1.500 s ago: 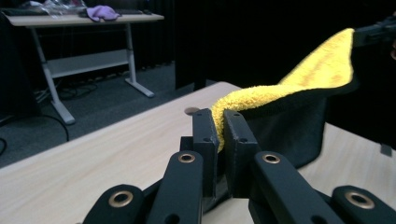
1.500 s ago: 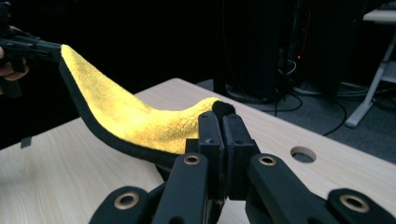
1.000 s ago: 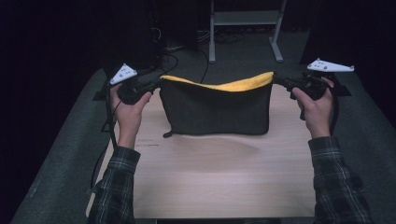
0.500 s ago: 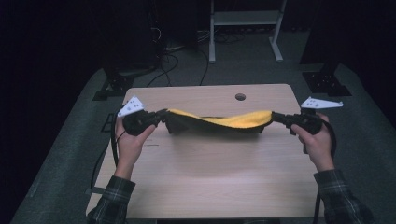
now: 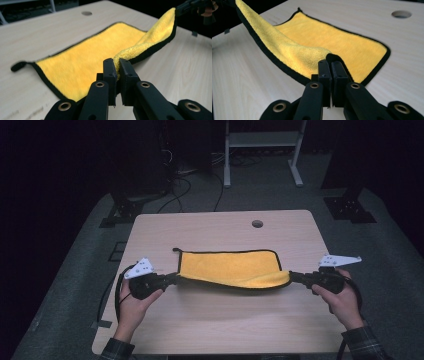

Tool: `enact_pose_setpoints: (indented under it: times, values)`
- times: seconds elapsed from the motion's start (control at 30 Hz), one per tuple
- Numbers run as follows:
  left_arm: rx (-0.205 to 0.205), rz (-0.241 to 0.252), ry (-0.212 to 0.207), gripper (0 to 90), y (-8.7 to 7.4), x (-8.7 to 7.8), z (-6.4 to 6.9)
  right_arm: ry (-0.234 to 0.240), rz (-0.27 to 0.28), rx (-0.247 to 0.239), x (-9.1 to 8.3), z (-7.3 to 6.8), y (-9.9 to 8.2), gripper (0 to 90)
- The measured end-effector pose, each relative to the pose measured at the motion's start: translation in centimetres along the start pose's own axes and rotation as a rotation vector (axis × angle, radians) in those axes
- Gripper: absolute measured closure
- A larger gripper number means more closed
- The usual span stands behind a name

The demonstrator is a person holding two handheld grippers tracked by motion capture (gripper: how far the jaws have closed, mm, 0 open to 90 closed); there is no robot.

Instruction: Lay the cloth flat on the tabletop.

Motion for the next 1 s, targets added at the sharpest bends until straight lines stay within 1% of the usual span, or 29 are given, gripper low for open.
enact_pose_setpoints:
  times: [0.1,0.23,0.4,0.47,0.57,0.6,0.63,0.67,0.83,0.9,1.0]
  values:
    - [-0.006,-0.026,-0.007,84.9,-1.3,-0.3,0.4,0.011,-0.021,0.004,-0.1,-0.7,-1.2,86.7]
    - [-0.016,-0.064,-0.022,84.9,-3.1,-0.7,1.0,0.021,-0.042,-0.005,-0.3,-1.7,-2.6,86.7]
    - [-0.029,-0.107,-0.04,84.8,-4.9,-1.0,1.6,0.034,-0.085,-0.015,-0.3,-2.9,-4.5,86.6]
    - [-0.04,-0.134,-0.046,84.9,-5.9,-1.0,2.0,0.035,-0.105,-0.02,-0.2,-3.3,-5.4,86.6]
    - [-0.039,-0.173,-0.054,84.8,-7.2,-1.1,2.7,0.037,-0.134,-0.023,-0.1,-3.8,-6.4,86.6]
    - [-0.036,-0.197,-0.055,84.8,-7.8,-1.1,2.9,0.037,-0.142,-0.023,-0.1,-4.0,-6.7,86.6]
    - [-0.038,-0.205,-0.055,84.8,-8.1,-1.1,3.1,0.033,-0.158,-0.028,0.0,-4.1,-7.2,86.5]
    - [-0.037,-0.225,-0.06,84.8,-8.6,-1.1,3.3,0.032,-0.165,-0.028,0.0,-4.2,-7.5,86.5]
    - [-0.039,-0.277,-0.073,84.6,-9.8,-1.2,3.9,0.031,-0.208,-0.015,0.2,-4.4,-9.0,86.1]
    - [-0.04,-0.293,-0.079,84.5,-10.2,-1.1,4.1,0.026,-0.228,-0.018,0.4,-4.4,-9.4,86.0]
    - [-0.031,-0.318,-0.089,84.5,-10.7,-1.2,4.5,0.026,-0.251,-0.015,0.5,-4.6,-10.0,86.1]
Point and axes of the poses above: each handheld gripper's, and its own axes: x roughly forward along the jaws, y roughly out of its top, z roughly to its right, the point moved 10 cm from there along x, roughly forward along the jaws, and after that the axes turned 9 degrees about y, right-handed, at the moved point
